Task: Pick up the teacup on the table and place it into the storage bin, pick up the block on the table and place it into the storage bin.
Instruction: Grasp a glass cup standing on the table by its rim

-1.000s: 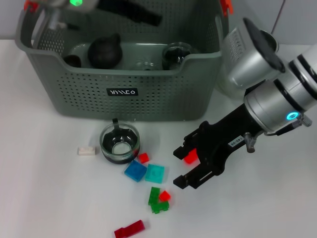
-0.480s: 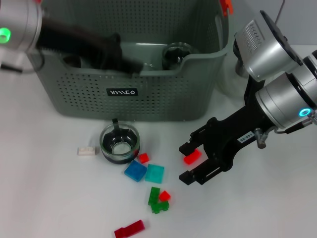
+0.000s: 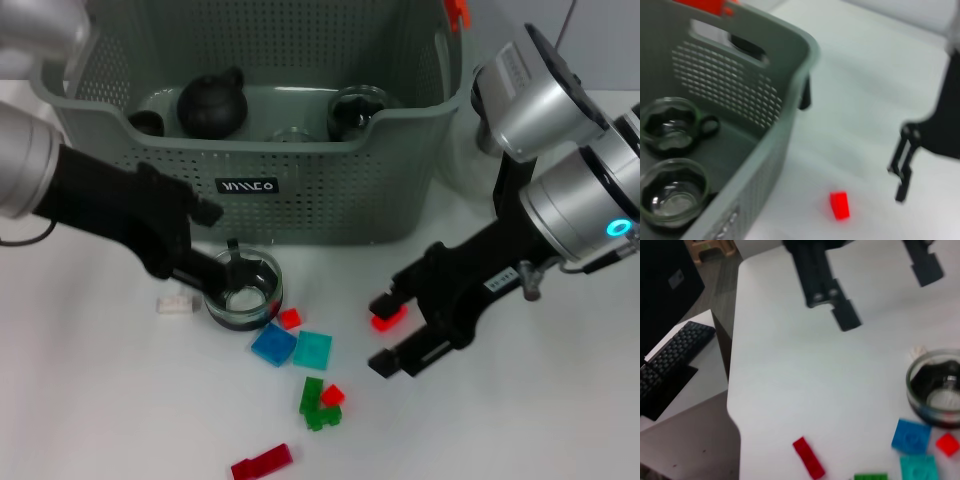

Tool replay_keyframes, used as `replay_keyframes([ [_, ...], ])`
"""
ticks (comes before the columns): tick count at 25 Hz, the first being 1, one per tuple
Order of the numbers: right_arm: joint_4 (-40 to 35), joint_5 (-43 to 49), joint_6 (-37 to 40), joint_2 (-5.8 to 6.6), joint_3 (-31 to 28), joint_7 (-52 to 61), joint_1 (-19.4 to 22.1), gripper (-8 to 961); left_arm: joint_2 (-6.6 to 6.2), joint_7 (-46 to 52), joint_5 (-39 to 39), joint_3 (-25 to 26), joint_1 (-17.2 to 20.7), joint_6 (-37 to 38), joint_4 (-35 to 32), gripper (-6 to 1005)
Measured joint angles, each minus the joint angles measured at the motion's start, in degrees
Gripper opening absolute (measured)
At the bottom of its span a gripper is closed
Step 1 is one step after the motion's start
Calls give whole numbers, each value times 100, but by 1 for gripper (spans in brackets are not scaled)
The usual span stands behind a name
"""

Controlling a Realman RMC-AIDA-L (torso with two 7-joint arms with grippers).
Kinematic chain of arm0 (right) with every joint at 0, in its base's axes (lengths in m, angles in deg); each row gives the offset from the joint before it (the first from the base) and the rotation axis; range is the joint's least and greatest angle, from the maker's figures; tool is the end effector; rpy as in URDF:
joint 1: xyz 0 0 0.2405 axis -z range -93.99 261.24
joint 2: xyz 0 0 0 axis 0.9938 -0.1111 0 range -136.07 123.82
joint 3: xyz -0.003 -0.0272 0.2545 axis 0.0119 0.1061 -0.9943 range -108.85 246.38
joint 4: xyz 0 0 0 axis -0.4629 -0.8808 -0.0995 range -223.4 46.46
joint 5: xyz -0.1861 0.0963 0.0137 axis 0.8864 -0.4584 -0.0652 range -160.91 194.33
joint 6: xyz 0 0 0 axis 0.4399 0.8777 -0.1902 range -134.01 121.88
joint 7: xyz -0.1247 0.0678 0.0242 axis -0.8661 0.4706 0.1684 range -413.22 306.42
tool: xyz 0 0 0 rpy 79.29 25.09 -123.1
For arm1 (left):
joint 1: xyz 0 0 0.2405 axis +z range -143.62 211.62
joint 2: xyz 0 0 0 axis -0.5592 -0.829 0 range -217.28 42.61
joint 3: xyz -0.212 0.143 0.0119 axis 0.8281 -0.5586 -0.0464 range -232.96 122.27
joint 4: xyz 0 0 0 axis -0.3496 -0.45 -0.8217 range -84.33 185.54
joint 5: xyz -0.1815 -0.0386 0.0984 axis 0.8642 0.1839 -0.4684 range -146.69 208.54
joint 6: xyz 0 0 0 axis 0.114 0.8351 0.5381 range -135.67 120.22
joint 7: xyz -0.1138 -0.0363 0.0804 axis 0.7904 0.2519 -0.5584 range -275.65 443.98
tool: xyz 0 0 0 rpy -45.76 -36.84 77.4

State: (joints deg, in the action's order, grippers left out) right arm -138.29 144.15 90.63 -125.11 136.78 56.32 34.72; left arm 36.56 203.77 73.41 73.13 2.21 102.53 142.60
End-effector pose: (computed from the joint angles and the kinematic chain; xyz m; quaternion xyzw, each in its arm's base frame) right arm 0.1385 0.3525 -0.0382 0.9866 -0.1355 0.0339 0.0843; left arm -0.1639 0.3190 0.0705 -0.9719 -0.2015 0.0221 0.1197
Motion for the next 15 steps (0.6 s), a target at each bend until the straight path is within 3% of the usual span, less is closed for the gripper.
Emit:
replay_keyframes([
  [5,21,291,233,28,-37,134,34,763,14,-539,-431,-573,13,-267,-253,833],
  [15,-4,617,124,-15,-103,286,-34,762,26,-721,-1335,-1838,-118,-1319,-1007,812],
])
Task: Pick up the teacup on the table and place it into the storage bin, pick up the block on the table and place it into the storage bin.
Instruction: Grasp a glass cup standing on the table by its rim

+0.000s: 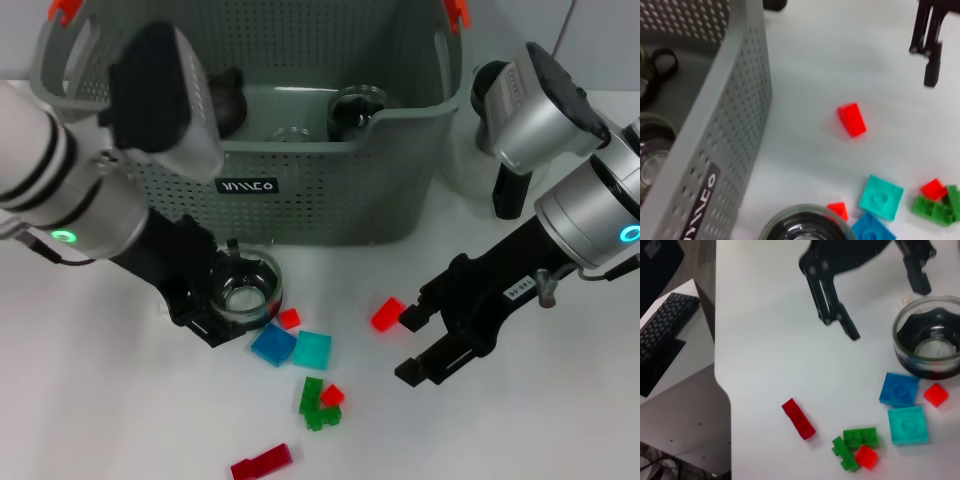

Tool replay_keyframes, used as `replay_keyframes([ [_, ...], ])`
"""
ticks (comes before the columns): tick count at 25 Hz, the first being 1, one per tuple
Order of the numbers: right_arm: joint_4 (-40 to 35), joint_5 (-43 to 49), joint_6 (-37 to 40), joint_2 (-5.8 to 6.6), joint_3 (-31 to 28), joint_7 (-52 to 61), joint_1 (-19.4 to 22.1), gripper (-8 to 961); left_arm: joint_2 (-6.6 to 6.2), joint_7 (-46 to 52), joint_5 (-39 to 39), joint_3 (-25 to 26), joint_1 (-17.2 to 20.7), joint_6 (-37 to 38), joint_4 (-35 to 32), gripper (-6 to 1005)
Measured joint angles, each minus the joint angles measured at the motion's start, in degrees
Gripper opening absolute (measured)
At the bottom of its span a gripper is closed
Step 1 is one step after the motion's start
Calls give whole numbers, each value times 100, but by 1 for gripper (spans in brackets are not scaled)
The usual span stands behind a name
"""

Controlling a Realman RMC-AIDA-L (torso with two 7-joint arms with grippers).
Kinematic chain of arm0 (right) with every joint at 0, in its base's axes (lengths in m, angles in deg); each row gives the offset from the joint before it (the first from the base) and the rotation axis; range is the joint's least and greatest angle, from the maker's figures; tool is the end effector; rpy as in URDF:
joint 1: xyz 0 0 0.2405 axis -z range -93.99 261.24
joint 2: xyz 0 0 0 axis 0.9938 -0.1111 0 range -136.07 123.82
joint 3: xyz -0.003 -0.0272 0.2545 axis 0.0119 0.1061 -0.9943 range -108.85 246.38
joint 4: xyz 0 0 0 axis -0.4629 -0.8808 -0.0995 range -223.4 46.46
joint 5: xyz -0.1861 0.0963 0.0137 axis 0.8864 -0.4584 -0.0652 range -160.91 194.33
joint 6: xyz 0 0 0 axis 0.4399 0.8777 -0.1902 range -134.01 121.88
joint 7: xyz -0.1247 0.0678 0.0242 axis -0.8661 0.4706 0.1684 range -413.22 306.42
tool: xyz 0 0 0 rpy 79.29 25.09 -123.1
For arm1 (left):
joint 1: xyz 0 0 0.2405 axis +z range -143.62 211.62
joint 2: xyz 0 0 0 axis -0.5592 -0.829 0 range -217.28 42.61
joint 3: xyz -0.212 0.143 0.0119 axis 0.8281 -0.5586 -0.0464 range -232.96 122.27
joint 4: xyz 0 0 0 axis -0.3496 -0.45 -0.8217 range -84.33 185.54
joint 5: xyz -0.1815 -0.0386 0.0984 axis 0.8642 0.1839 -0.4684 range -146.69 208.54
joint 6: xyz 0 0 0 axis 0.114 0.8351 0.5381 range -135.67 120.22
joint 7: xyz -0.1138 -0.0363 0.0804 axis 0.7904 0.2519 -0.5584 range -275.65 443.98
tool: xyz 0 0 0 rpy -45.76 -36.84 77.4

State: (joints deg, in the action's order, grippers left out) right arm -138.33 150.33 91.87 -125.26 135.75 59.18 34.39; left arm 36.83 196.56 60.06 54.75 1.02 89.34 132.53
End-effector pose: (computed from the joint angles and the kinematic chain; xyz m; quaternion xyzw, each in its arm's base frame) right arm 0.1511 0.3525 -0.0353 0.9800 -0.1627 0.0834 0.0782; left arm -0.1780 0.3375 0.0073 -0.9740 -0.0987 0.1769 0.1010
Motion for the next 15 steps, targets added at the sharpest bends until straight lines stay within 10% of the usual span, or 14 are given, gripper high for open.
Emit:
replay_keyframes([
  [15,82,-12,-173,-61,-98,0,-22,763,24,87,-579,-774,-96,-1106,-820,780],
])
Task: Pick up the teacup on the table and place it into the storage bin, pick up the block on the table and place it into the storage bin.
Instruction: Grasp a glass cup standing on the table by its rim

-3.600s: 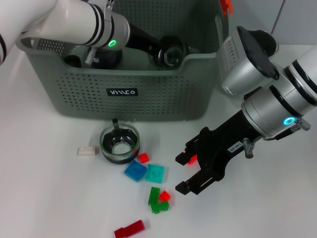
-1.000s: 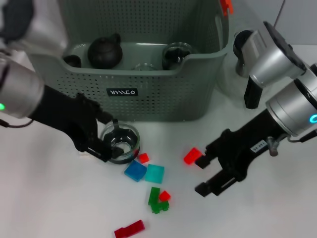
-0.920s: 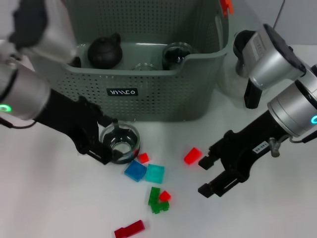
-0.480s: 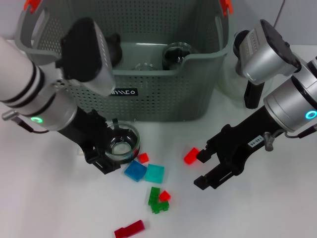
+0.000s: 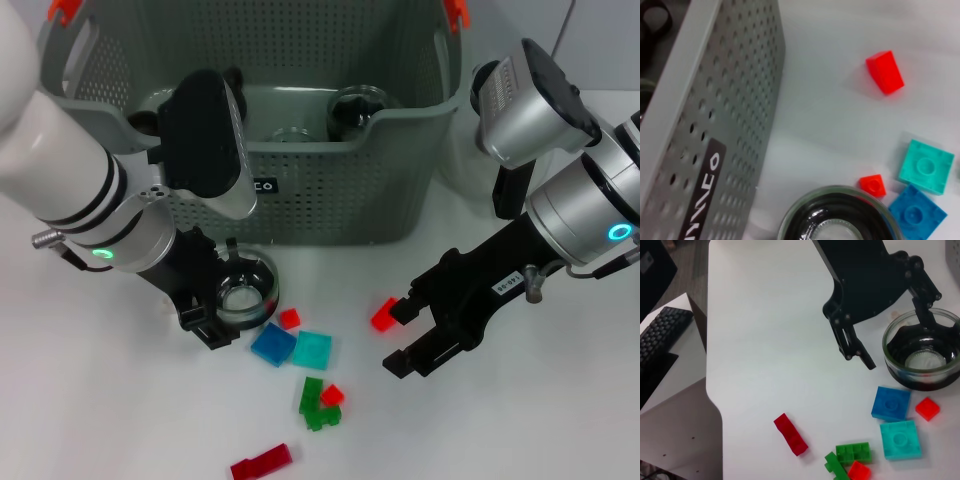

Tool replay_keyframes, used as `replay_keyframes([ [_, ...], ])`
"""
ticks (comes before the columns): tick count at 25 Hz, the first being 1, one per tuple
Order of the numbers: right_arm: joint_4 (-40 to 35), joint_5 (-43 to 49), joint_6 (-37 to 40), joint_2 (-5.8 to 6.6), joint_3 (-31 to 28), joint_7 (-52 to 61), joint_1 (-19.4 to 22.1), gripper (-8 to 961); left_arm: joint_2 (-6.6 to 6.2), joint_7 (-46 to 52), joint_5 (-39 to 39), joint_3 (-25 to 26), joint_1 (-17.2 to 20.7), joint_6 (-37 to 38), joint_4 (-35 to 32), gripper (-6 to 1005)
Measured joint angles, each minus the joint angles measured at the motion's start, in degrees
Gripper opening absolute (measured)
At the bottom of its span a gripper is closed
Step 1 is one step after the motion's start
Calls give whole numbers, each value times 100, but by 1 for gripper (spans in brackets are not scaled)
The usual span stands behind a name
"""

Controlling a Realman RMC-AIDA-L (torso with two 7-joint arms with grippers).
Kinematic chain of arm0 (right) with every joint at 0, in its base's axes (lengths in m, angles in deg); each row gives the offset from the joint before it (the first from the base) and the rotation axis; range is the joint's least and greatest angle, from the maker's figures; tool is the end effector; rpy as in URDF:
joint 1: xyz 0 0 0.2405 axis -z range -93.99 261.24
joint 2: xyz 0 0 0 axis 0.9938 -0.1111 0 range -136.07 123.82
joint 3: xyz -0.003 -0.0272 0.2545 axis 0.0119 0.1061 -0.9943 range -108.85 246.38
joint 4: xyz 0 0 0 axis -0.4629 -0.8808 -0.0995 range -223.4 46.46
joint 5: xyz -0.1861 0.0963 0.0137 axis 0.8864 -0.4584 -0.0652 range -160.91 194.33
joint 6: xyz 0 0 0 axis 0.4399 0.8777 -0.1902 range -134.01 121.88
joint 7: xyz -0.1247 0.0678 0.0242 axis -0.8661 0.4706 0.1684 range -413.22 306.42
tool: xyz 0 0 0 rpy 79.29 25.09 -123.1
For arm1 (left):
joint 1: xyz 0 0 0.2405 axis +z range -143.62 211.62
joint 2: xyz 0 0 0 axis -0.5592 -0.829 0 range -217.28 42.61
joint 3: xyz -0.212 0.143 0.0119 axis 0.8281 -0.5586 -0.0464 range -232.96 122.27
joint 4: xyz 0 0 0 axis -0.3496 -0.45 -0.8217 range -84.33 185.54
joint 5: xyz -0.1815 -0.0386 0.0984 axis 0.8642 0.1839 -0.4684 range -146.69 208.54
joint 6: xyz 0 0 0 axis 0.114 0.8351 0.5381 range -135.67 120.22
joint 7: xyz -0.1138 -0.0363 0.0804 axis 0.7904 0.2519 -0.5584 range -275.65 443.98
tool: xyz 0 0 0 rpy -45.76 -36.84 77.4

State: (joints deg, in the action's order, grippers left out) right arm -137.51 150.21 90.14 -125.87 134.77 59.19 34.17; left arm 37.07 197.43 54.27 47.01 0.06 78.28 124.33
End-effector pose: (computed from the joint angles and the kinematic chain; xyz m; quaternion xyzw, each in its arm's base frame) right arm 0.1495 0.3552 -0.0399 0.9806 -0.1691 0.0706 0.0693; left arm -0.1936 0.3502 -0.0256 -0.9616 -0.0735 0.2360 0.1198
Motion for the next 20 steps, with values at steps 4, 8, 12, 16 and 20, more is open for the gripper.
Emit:
replay_keyframes([
  [4,3,0,-15,-5,1,0,-5,763,-7,35,-20,-108,-7,-107,-78,772],
  [8,5,1,-40,-16,28,0,-4,763,-2,70,-26,-220,-26,-108,-123,764],
  [12,41,1,-48,-16,28,0,-16,762,-3,140,-28,-288,-35,-61,-127,755],
  [16,62,1,-63,-14,8,-14,-23,762,2,233,-27,-414,-43,-32,-126,747],
  [20,71,1,-106,-18,26,-24,-5,762,4,299,-15,-538,-29,-82,-129,738],
])
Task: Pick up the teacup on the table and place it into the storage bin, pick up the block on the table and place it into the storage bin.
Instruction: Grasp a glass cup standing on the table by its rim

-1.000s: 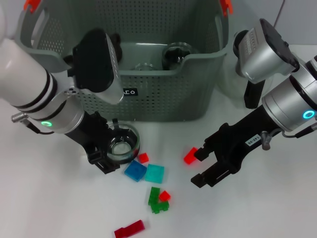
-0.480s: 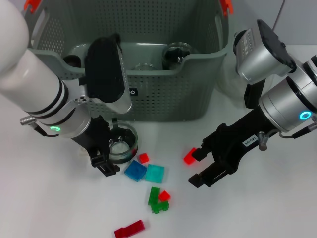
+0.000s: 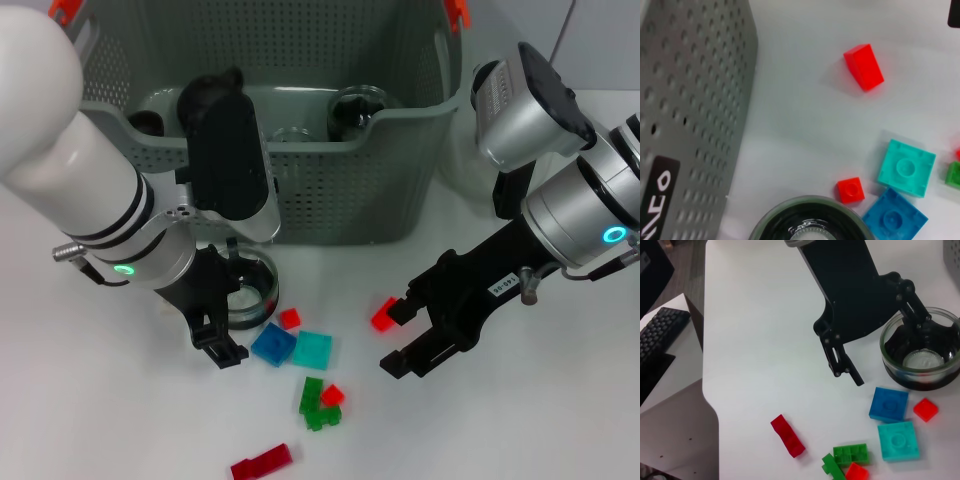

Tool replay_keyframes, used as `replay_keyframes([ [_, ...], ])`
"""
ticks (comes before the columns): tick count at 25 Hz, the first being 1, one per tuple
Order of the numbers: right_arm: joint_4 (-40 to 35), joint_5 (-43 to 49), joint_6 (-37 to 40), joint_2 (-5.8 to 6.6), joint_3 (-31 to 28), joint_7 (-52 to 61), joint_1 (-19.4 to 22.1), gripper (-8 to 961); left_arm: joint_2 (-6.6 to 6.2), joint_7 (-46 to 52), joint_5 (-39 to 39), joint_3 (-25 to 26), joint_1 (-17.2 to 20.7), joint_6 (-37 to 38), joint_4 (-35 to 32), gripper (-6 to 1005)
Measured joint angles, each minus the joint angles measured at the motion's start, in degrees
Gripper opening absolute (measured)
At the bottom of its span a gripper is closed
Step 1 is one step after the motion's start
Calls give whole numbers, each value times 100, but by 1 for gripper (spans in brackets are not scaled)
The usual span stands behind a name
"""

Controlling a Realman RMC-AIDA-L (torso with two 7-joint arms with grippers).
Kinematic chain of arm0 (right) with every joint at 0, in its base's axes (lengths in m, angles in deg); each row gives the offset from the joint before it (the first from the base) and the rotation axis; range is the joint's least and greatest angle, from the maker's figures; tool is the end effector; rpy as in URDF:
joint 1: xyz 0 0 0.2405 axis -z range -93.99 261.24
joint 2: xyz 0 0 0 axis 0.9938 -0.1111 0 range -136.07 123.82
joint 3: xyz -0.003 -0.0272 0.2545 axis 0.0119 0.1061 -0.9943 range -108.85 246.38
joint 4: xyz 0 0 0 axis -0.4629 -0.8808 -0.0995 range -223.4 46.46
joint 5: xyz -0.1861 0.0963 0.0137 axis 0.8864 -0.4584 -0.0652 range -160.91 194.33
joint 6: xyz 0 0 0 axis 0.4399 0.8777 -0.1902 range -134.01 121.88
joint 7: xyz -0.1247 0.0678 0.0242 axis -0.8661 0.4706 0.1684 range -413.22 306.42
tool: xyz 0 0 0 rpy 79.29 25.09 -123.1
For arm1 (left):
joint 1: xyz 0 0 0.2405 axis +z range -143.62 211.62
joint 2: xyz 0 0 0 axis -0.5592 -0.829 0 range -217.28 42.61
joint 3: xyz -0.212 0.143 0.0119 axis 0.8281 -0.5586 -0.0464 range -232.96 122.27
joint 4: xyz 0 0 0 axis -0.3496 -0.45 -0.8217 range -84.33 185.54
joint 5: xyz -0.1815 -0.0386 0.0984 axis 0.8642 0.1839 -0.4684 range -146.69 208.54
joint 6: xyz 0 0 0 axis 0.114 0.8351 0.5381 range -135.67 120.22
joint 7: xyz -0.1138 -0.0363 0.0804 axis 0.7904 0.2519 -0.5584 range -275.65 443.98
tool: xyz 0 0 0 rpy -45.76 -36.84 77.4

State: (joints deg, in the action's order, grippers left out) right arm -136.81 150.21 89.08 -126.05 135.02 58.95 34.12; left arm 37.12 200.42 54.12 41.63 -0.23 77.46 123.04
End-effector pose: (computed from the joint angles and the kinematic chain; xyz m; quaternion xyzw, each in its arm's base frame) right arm 0.1505 0.3557 -0.0433 0.9808 -0.1696 0.0701 0.0665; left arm -0.1896 0.3437 -0.0424 -0.9594 -0.0654 0.2547 0.1025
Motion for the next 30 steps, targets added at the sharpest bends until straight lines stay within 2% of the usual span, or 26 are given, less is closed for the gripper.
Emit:
replay_keyframes([
  [15,0,0,-23,-5,-10,-38,44,764,9,234,-1,-247,-83,-226,-151,707],
  [24,0,0,-23,-5,-17,-47,55,763,-24,386,-36,-196,-232,-276,-377,688],
  [30,0,0,-22,-5,-22,-47,56,762,-19,389,-57,-184,-241,-242,-399,448],
])
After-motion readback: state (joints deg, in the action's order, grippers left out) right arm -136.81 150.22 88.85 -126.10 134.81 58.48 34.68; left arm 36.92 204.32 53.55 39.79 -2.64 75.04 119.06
